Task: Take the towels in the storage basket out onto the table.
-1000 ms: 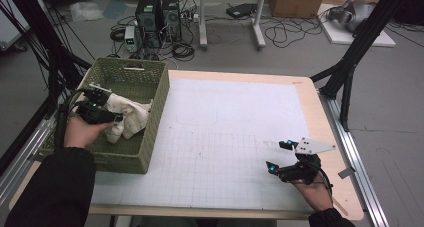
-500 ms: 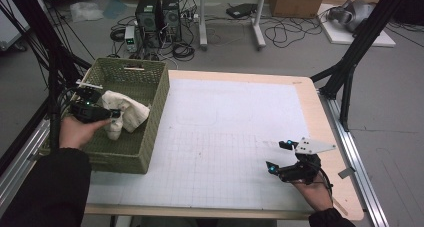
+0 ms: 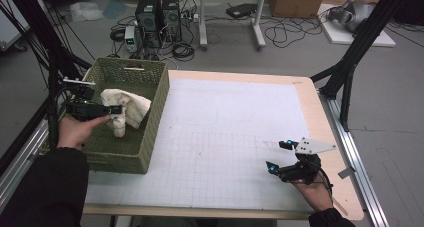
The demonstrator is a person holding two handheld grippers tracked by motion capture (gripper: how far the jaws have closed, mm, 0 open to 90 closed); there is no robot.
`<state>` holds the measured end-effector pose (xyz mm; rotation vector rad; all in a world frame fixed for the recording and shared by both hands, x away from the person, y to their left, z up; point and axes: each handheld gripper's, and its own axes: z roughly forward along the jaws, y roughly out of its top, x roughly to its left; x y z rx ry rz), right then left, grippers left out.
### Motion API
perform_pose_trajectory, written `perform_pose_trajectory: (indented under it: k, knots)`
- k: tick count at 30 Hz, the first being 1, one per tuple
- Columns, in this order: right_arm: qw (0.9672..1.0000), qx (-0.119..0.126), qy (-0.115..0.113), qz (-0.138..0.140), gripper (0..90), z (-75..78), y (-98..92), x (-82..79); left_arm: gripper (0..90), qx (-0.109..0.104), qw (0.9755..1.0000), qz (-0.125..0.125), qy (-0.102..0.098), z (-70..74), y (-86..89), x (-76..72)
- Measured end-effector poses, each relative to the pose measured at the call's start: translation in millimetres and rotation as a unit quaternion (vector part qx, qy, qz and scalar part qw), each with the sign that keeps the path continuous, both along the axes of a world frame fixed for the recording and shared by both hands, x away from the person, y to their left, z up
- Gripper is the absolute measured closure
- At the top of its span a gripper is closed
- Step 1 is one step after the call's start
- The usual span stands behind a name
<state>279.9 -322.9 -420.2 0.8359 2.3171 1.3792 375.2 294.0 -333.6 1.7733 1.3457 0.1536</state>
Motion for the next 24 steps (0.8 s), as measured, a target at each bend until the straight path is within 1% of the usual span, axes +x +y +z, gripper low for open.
perform_pose_trajectory:
  k: [3,7,8,9,11,12,14,16,20,23,24]
  knots:
    - [1.0000,0.001,-0.003,0.001,10.2,-0.1,-0.6,0.5,84.1,-0.022,0.9997,-0.004,-0.005,1.3,-0.3,0.0]
    - [1.0000,0.001,0.000,0.002,10.2,-0.1,0.0,0.3,84.1,-0.047,0.9988,-0.010,-0.012,2.6,-1.0,0.0]
    - [1.0000,0.000,0.000,0.001,10.2,-0.1,0.1,0.2,84.1,-0.050,0.9986,-0.010,-0.013,2.9,-1.0,0.0]
    - [1.0000,0.000,-0.001,0.002,10.2,0.0,-0.1,0.1,84.1,-0.056,0.9983,-0.011,-0.013,3.0,-0.8,0.0]
    - [1.0000,0.001,-0.001,0.001,10.2,0.1,-0.2,-0.1,84.1,-0.071,0.9973,-0.015,-0.014,3.4,-0.6,0.1]
    - [1.0000,0.002,-0.001,0.001,10.2,0.2,-0.2,-0.1,84.2,-0.075,0.9970,-0.016,-0.014,3.9,-0.8,0.1]
    - [1.0000,0.002,-0.001,0.000,10.2,0.1,-0.2,0.2,84.2,-0.089,0.9957,-0.021,-0.013,4.2,-0.4,0.5]
    - [1.0000,0.000,-0.001,0.002,10.2,0.1,0.0,0.0,84.3,-0.099,0.9947,-0.024,-0.011,4.3,-0.9,1.0]
    - [1.0000,0.001,-0.001,0.002,10.2,0.2,-0.1,-0.1,84.3,-0.109,0.9935,-0.031,-0.009,3.8,-2.2,2.3]
    - [1.0000,0.002,0.000,0.001,10.2,0.2,-0.1,-0.1,84.3,-0.124,0.9917,-0.031,-0.012,4.1,-3.0,3.1]
    - [1.0000,0.001,-0.001,0.002,10.2,0.0,0.0,0.1,84.3,-0.133,0.9906,-0.032,-0.014,4.3,-3.4,3.4]
